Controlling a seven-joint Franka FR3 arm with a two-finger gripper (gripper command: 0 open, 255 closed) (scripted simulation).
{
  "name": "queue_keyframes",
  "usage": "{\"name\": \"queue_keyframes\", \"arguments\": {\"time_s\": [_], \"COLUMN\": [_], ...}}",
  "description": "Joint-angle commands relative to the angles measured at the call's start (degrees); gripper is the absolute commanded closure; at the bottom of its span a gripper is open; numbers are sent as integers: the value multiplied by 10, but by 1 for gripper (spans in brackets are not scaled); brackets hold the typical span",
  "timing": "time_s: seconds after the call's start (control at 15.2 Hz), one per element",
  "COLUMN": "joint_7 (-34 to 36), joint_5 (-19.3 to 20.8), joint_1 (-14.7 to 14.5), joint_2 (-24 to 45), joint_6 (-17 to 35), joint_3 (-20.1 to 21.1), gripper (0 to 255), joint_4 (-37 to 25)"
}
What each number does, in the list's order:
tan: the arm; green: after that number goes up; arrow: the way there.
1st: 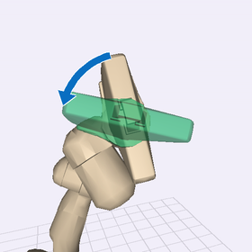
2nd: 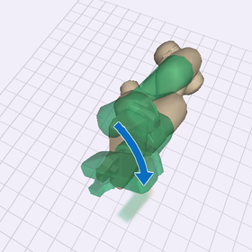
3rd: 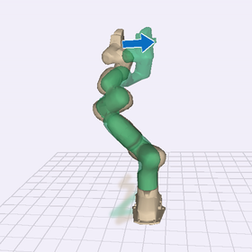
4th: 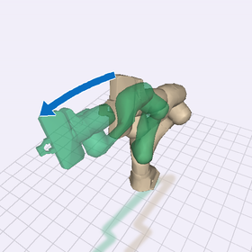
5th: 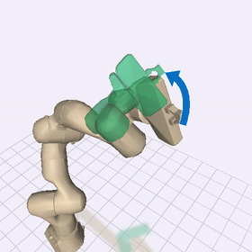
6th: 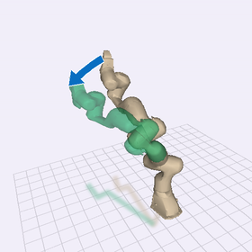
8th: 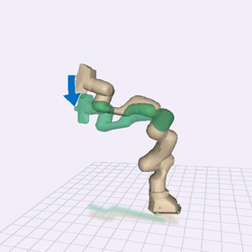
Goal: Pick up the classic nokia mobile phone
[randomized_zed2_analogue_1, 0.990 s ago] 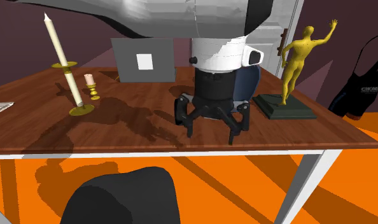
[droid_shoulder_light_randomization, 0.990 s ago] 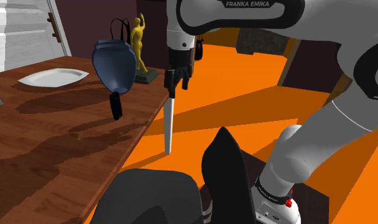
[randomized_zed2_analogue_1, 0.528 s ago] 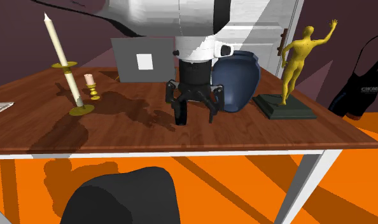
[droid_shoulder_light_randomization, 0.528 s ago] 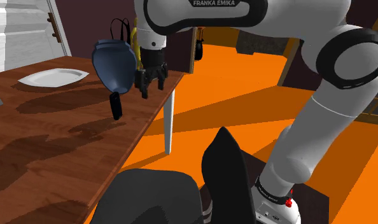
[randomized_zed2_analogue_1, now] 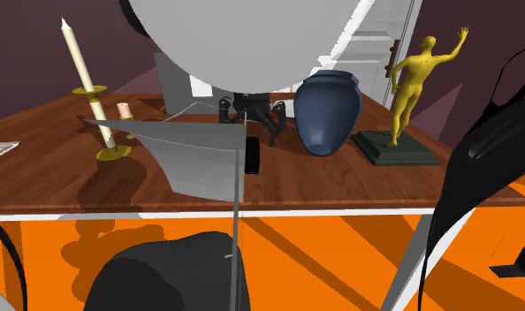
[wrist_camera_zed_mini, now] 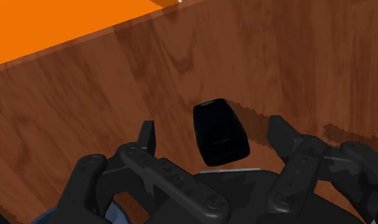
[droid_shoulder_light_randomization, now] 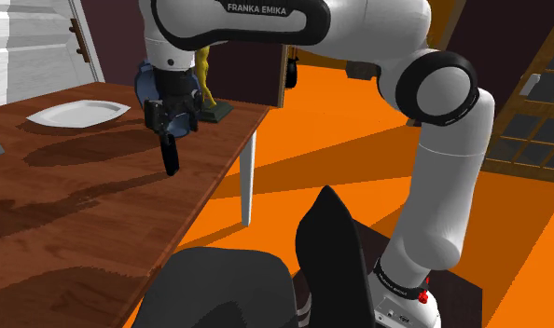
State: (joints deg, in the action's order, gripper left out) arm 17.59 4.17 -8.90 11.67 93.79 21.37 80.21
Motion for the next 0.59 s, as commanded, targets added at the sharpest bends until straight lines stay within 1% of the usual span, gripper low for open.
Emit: {"name": "queue_keyframes", "arguments": {"time_s": [0.0, 0.07, 0.53], "joint_7": [14, 17, 15], "joint_5": [22, 26, 20], "joint_1": [-18, -22, -14], "joint_2": [55, 66, 49], "joint_6": [-17, -21, 46], "joint_3": [4, 4, 2], "gripper": [0, 0, 0], "joint_4": [-74, -89, -6]}}
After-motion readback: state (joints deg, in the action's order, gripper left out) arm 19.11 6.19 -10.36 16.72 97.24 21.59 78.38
